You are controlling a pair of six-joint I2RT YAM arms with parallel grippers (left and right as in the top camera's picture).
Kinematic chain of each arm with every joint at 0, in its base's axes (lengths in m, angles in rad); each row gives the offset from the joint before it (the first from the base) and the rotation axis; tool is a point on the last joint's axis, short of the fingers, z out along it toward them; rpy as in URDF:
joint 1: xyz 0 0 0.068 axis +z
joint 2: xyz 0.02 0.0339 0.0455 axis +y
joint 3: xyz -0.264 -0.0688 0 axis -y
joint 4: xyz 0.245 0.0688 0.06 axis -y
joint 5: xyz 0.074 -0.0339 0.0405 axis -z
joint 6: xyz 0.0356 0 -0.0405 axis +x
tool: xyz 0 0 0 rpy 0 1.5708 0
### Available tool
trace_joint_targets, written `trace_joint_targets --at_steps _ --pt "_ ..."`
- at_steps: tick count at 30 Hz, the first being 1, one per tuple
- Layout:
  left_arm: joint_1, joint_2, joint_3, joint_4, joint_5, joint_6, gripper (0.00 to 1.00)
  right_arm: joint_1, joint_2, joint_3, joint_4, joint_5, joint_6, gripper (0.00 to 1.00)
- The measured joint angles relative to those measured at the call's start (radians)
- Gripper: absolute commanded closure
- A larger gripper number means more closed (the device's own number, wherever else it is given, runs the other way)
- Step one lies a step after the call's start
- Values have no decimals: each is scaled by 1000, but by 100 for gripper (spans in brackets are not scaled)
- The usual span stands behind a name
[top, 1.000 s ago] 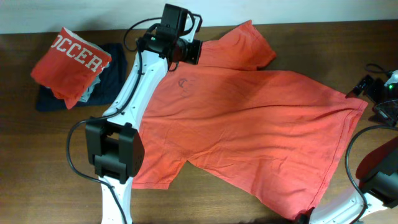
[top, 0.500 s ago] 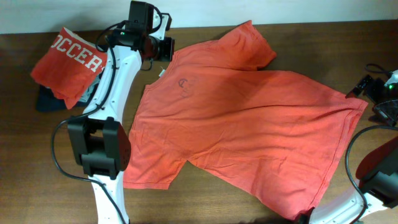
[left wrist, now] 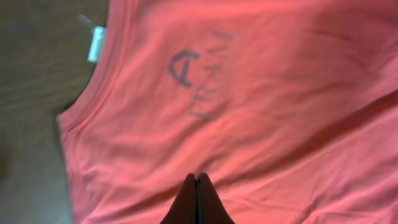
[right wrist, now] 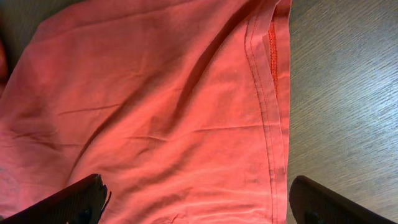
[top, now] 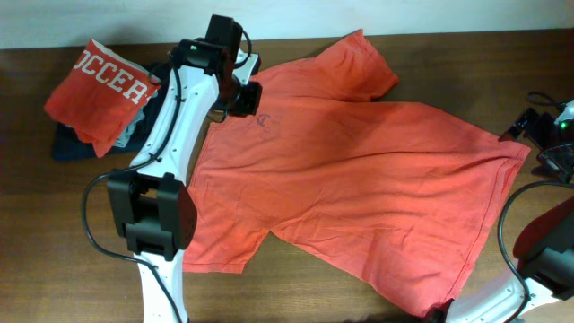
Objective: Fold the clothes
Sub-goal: 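Move the left gripper over the shirt's collar area, then lower the left gripper and grasp the upper left shoulder near the collar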
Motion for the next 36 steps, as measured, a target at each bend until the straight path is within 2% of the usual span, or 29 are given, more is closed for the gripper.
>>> trace_joint_targets --at_steps 2,6,8,10,12,15,20,27,31,36 --pt "3 0 0 3 -18 0 98 0 0 0 0 0 0 1" --pt "17 0 0 53 -34 2 86 0 0 0 0 0 0 1" --pt "22 0 0 84 -39 2 85 0 0 0 0 0 0 1" --pt "26 0 1 104 -45 3 85 0 0 0 0 0 0 1" --pt "28 0 2 113 -43 3 93 0 0 0 1 0 0 1" --pt "28 0 3 127 -20 5 100 0 0 0 109 0 1 1" --pt "27 2 64 132 29 6 100 0 0 0 159 -20 7 1" --pt "3 2 301 145 72 6 100 0 0 0 159 -31 10 1" --pt "-44 2 395 249 85 9 100 0 0 0 159 -31 9 1" --pt "-121 19 408 370 89 51 100 0 0 0 159 -31 9 1"
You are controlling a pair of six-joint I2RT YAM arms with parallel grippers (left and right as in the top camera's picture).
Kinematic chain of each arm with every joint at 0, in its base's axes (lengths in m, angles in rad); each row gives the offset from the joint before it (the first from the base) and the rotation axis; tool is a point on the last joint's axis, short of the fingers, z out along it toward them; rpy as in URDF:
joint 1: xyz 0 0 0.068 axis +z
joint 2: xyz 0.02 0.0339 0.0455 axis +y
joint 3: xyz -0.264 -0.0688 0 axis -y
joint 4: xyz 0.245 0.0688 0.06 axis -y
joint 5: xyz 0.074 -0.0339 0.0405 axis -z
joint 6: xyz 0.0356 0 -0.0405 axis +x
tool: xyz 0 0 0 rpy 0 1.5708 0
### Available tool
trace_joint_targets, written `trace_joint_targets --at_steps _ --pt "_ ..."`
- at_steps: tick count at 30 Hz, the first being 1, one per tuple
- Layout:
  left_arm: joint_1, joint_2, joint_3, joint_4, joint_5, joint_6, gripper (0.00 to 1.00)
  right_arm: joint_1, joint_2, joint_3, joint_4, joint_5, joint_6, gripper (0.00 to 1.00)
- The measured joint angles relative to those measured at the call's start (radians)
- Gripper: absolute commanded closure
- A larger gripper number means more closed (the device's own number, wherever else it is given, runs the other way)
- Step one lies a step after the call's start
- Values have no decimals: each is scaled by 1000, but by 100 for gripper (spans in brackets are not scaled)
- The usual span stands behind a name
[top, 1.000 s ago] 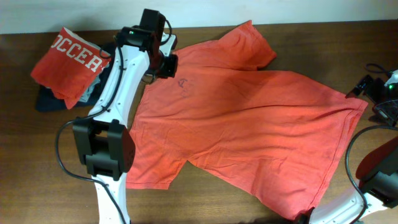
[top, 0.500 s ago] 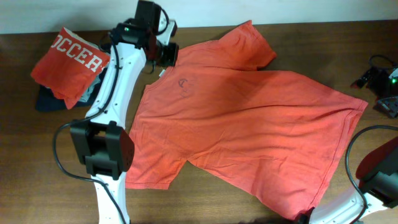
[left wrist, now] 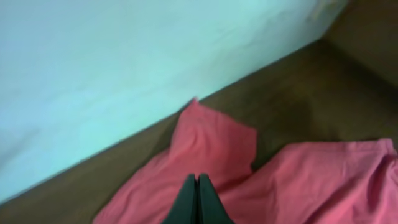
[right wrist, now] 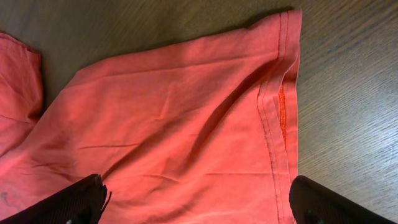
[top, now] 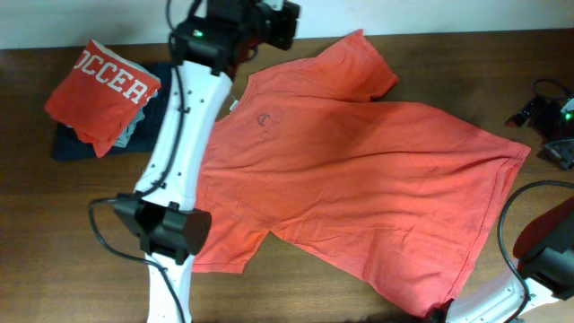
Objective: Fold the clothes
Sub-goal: 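Lower the left gripper and grasp the upper left shoulder near the collar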
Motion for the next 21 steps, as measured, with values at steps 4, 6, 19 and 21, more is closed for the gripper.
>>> trace_joint_targets --at_steps 4,6,19,21 --pt "-22 79 8 85 3 18 100 0 0 0 0 0 0 2" --pt "-23 140 8 133 3 21 100 0 0 0 1 0 0 1" --pt "-20 456 3 325 3 29 100 0 0 0 0 -1 1 1" --pt "-20 465 3 338 3 29 100 0 0 0 1 0 0 1"
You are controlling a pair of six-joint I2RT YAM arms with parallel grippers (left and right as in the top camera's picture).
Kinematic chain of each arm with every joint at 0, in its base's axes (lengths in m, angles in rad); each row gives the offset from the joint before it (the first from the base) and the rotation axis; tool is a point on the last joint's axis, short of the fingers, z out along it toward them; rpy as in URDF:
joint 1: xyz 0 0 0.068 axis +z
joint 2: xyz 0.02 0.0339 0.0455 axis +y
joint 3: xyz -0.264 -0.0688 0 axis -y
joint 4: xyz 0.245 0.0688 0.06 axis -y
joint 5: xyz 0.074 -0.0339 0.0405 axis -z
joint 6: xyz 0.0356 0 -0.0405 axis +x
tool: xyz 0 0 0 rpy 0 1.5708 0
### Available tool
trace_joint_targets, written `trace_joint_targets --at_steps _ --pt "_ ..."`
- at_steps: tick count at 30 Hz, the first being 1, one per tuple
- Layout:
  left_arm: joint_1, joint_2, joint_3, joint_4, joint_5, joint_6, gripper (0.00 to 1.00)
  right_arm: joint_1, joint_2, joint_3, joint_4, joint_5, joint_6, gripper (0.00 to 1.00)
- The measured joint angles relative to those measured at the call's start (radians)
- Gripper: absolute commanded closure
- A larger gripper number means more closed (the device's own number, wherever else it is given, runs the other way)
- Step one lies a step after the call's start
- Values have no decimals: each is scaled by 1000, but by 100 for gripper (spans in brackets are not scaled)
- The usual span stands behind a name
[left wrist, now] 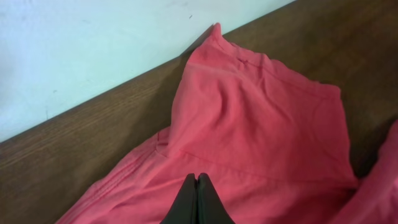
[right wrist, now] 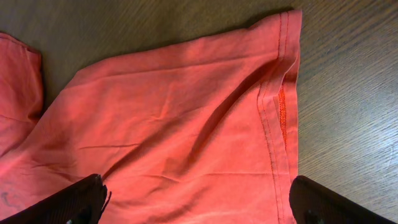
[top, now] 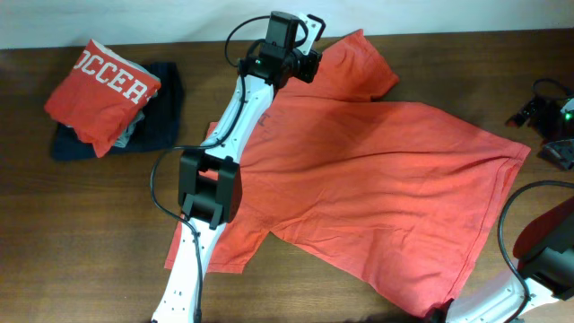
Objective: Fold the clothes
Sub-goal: 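Lower the left gripper and grasp the upper left shoulder near the collar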
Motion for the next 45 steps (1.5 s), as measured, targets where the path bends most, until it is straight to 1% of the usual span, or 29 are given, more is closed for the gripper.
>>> trace_joint_targets --at_steps 14,22,29,39,45 --pt "0 95 0 39 0 0 100 0 0 0 0 0 0 1" --pt "0 121 0 29 0 0 100 0 0 0 0 0 0 1" --pt "0 133 19 -83 4 1 100 0 0 0 0 -1 0 1" --pt "0 109 56 -328 15 3 100 0 0 0 0 0 0 1" --pt "-5 106 119 -505 -72 -38 100 0 0 0 0 0 0 1"
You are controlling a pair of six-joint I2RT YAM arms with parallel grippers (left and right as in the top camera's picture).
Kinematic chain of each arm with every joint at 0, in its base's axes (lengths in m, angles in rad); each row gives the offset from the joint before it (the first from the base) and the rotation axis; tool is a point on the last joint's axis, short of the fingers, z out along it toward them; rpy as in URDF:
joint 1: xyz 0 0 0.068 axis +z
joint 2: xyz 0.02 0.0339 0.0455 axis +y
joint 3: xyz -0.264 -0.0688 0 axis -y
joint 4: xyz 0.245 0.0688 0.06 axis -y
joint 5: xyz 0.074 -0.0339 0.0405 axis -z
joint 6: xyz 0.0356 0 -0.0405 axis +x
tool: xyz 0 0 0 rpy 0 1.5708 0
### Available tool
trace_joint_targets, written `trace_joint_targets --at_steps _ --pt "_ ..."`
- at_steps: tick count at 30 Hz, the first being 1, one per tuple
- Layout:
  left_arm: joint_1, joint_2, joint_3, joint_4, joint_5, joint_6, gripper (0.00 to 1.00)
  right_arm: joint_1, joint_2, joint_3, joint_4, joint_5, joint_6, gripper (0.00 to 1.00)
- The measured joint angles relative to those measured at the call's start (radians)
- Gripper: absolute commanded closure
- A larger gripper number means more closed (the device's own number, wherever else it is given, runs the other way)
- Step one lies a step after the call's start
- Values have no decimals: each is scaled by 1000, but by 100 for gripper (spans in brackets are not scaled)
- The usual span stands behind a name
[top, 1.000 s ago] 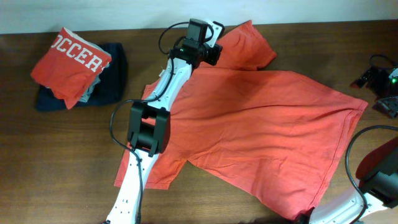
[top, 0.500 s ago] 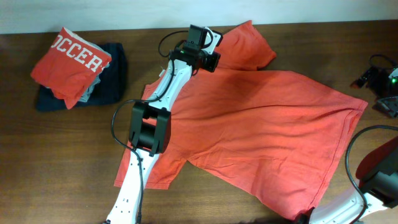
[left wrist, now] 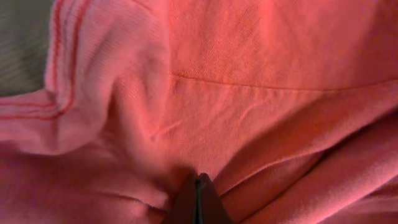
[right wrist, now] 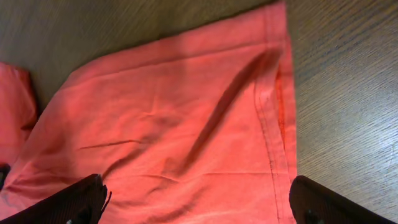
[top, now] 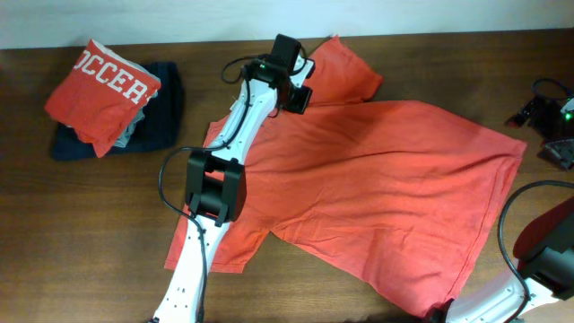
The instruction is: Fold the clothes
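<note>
A coral T-shirt (top: 377, 179) lies spread flat across the brown table, collar at the left back, hem at the right. My left gripper (left wrist: 198, 182) is shut, its tips pressed down into bunched cloth by the shoulder seam (left wrist: 249, 84), close to the ribbed collar (left wrist: 68, 68). In the overhead view that gripper (top: 296, 94) sits beside the upper sleeve (top: 345, 67). My right gripper (right wrist: 199, 205) stands wide open above the shirt's hem corner (right wrist: 277, 93), with nothing between its fingers (right wrist: 81, 199).
A folded red shirt printed SOCCER (top: 103, 81) rests on a dark folded garment (top: 166, 108) at the back left. My left arm (top: 211, 193) stretches over the shirt's left side. A pale wall runs along the table's back edge (top: 448, 34).
My left gripper, still shut, has dropped from above the upper sleeve onto the cloth by the collar. The upper sleeve has shifted a little to the left. The right gripper stays open over the hem.
First my left gripper hung shut over the printed logo near the collar. Then it was raised at the table's back edge, facing the wall, then over the upper sleeve. Now its tips press into the shoulder cloth. The right gripper stayed open by the hem throughout.
</note>
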Motion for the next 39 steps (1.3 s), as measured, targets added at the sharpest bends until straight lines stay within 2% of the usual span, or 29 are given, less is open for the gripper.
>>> trace_joint_targets --at_steps 2,5,7,10,11,12,16,27,39 --pt "0 2 29 -53 -30 -10 99 0 0 0 0 0 0 2" --pt "1 44 153 -111 -67 -22 72 0 0 0 0 -1 0 1" --pt "2 63 230 -119 -76 -25 67 0 0 0 0 -2 1 1" --pt "3 66 356 -111 -89 -27 68 0 0 0 0 -3 0 1" --pt "3 66 390 -95 -90 -27 82 0 0 0 0 -3 0 1" --pt "4 63 420 -76 -90 -27 86 0 0 0 0 -3 0 1" --pt "4 57 442 -31 -93 -27 96 0 0 0 0 -3 0 1" --pt "1 139 440 51 -20 -28 97 0 0 0 0 -3 0 1" --pt "-14 206 433 107 -6 -28 97 0 0 0 0 -3 0 1"
